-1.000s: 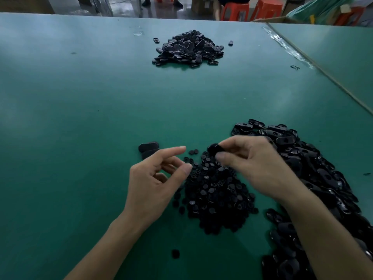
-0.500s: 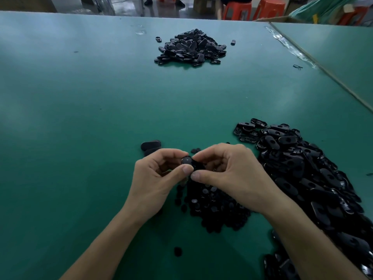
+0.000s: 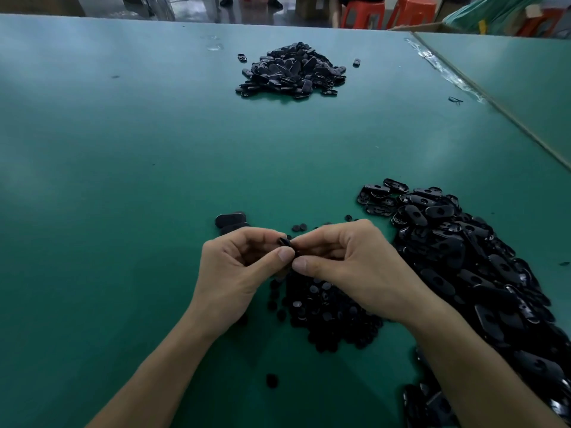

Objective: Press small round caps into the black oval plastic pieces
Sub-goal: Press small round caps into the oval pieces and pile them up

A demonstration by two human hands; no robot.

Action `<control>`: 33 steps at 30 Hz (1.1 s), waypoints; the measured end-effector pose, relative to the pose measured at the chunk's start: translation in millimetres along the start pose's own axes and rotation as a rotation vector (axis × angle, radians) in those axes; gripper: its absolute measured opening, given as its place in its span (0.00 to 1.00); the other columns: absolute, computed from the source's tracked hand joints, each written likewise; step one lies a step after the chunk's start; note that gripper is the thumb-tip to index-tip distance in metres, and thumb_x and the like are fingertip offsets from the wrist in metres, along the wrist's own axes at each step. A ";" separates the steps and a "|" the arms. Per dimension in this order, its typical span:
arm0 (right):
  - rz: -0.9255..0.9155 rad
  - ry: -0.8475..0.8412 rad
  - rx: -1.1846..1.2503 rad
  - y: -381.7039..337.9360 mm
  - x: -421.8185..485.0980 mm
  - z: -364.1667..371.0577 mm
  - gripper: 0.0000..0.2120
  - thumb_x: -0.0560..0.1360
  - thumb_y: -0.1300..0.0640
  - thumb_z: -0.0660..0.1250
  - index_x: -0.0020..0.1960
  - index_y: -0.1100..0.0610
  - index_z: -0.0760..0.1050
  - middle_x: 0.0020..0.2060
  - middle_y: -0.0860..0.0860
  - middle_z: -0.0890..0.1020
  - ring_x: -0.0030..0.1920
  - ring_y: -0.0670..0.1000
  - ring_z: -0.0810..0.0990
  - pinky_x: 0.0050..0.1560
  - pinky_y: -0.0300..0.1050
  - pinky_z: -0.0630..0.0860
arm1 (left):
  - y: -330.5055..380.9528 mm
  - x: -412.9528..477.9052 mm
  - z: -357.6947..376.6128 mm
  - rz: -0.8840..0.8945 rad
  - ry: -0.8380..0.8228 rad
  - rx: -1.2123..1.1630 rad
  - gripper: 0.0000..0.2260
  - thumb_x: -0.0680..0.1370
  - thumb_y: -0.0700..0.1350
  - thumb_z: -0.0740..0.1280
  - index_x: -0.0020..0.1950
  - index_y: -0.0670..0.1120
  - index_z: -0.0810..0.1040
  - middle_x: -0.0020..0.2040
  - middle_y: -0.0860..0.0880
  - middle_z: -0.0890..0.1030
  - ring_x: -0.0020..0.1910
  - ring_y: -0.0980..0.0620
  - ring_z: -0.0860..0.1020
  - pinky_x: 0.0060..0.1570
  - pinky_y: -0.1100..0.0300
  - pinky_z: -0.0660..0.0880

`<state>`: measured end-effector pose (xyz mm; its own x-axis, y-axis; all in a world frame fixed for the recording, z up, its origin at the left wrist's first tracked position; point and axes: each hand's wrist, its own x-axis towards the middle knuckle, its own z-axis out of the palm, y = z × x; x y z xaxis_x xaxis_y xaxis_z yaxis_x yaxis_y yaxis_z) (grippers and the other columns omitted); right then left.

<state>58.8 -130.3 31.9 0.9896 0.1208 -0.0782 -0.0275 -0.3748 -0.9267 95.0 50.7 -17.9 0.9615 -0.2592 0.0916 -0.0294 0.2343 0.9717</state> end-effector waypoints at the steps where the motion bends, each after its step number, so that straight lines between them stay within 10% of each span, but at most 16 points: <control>1: -0.004 0.006 -0.008 0.3 0.3 -0.2 0.09 0.74 0.62 0.74 0.52 0.50 0.85 0.43 0.44 0.87 0.46 0.43 0.86 0.51 0.38 0.80 | -0.3 0.0 0.0 0.001 -0.001 -0.003 0.07 0.67 0.44 0.77 0.44 0.50 0.86 0.39 0.47 0.86 0.36 0.54 0.84 0.38 0.65 0.79; 8: 0.003 0.202 0.038 -1.2 0.9 -4.9 0.09 0.77 0.64 0.70 0.48 0.51 0.85 0.36 0.49 0.87 0.38 0.47 0.86 0.37 0.34 0.78 | -1.3 0.3 -3.6 0.024 0.003 -0.001 0.09 0.68 0.47 0.77 0.46 0.51 0.86 0.41 0.47 0.86 0.38 0.55 0.82 0.40 0.64 0.79; 18: 0.117 0.587 -0.665 27.6 -14.2 -48.3 0.06 0.77 0.61 0.72 0.53 0.56 0.84 0.37 0.42 0.80 0.40 0.41 0.79 0.50 0.37 0.76 | -0.7 2.2 -4.8 -0.006 0.021 -0.039 0.04 0.72 0.48 0.75 0.44 0.49 0.85 0.37 0.46 0.84 0.34 0.50 0.82 0.36 0.61 0.80; 26: 0.252 0.572 -0.809 29.8 -18.2 -47.7 0.12 0.78 0.53 0.70 0.60 0.55 0.81 0.53 0.51 0.76 0.46 0.48 0.72 0.52 0.44 0.71 | -0.1 2.0 -3.5 -0.055 0.051 -0.093 0.07 0.72 0.44 0.73 0.49 0.48 0.86 0.38 0.42 0.84 0.35 0.47 0.84 0.36 0.61 0.81; 30: 0.100 0.374 -0.468 7.3 -13.5 -23.5 0.09 0.76 0.49 0.72 0.54 0.49 0.83 0.44 0.40 0.83 0.41 0.38 0.80 0.42 0.27 0.73 | -1.3 2.0 -2.3 -0.058 0.057 -0.081 0.06 0.72 0.44 0.73 0.47 0.48 0.86 0.40 0.42 0.85 0.36 0.47 0.85 0.36 0.61 0.80; 33: 0.089 0.183 -0.218 -4.2 -6.8 -1.5 0.10 0.74 0.46 0.72 0.53 0.48 0.84 0.40 0.41 0.85 0.41 0.40 0.83 0.45 0.34 0.78 | -1.1 2.1 -1.5 -0.050 0.051 -0.067 0.04 0.72 0.45 0.74 0.45 0.49 0.86 0.39 0.43 0.85 0.36 0.48 0.85 0.35 0.62 0.80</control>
<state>52.5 -130.9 36.9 0.9942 -0.0819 -0.0696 -0.1040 -0.5679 -0.8165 97.5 51.3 -19.1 0.9740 -0.2246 0.0306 0.0356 0.2849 0.9579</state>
